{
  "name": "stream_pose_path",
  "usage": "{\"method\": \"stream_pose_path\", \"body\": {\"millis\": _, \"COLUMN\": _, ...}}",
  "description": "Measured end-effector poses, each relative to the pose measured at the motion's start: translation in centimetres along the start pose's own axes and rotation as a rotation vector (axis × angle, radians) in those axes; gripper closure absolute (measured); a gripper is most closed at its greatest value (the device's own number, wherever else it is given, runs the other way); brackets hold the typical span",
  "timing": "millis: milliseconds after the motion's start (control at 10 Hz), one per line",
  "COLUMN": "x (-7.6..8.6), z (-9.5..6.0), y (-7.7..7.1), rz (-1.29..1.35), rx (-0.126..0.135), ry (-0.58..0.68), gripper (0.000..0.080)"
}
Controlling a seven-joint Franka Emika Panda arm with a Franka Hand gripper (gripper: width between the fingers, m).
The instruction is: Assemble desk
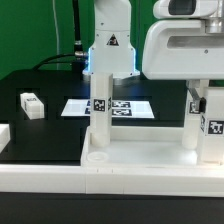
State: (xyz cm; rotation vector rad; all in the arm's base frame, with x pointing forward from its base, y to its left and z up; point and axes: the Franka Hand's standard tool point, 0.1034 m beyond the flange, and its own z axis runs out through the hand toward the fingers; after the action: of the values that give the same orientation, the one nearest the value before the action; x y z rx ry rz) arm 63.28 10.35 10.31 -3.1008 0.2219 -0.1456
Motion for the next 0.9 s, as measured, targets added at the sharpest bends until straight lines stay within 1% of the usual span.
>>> {"method": "stream_pose_path", "body": {"millis": 300, "x": 0.02, "z": 0.03, "y": 0.10, "rz": 0.219, "rx": -0.001, "ry": 0.000, "gripper": 0.0511}}
{"method": "stream_pose_path", "body": {"millis": 500, "x": 0.02, "z": 0.04, "y": 0.14, "rz": 0.314, "rx": -0.001, "ry": 0.000, "gripper": 0.0511}}
{"method": "stream_pose_path", "body": {"millis": 700, "x": 0.00, "z": 0.07, "y": 0.20, "rz": 0.479, "rx": 0.001, "ry": 0.000, "gripper": 0.0509}}
{"method": "stream_pose_path", "body": {"millis": 900, "x": -0.22, "z": 0.08, "y": 0.16, "rz": 0.698, "rx": 0.015, "ry": 0.004, "gripper": 0.0509}}
